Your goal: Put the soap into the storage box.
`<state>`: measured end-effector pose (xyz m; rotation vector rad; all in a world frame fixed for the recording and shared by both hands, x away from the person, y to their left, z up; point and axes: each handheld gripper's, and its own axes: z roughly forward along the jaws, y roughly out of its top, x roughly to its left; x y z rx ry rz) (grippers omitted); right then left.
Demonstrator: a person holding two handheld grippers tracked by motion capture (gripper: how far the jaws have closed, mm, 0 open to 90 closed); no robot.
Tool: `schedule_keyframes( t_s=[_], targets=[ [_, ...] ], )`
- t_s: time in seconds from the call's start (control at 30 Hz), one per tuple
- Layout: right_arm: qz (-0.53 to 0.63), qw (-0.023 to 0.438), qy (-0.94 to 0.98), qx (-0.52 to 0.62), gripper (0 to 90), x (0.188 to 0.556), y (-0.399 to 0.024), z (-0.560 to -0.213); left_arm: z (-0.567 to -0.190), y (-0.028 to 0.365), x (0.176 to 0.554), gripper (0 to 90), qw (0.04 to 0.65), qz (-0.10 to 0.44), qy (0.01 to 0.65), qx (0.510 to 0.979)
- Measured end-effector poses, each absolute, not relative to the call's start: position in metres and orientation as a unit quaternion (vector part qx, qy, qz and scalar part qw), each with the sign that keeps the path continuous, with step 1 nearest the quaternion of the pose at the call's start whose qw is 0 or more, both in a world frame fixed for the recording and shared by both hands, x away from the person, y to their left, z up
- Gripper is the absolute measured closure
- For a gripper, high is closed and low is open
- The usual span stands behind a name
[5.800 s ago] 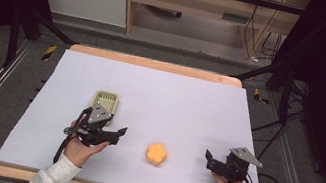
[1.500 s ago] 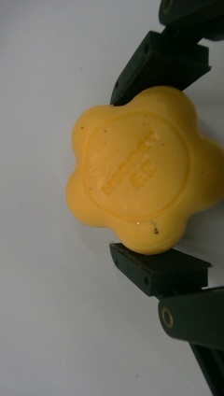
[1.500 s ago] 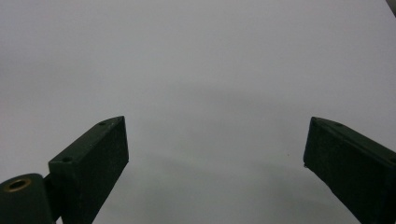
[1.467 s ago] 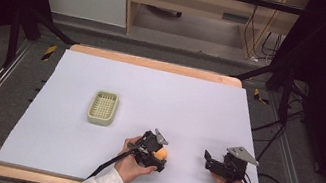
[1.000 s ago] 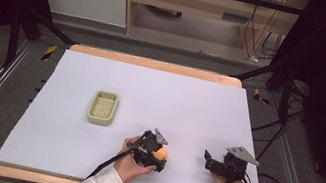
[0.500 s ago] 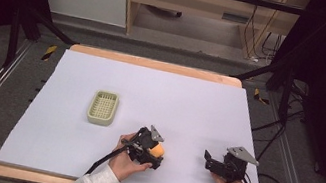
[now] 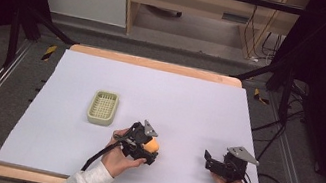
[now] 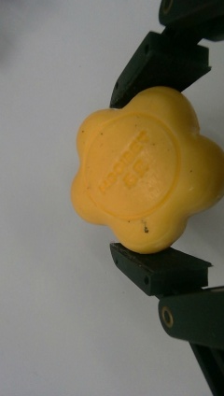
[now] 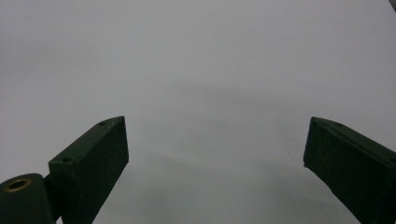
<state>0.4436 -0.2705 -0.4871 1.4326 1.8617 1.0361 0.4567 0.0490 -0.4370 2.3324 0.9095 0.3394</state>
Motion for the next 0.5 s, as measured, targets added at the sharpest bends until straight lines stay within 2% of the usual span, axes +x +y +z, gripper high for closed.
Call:
schedule_keyframes(
  t_s=[0.5],
  targets=[
    [0.387,0.283,0.695,0.536,7.1,0.444,-0.271,-0.487,-0.420,0.078,0.460,25.3,0.319,0.140,0.363,0.864]
  ],
)
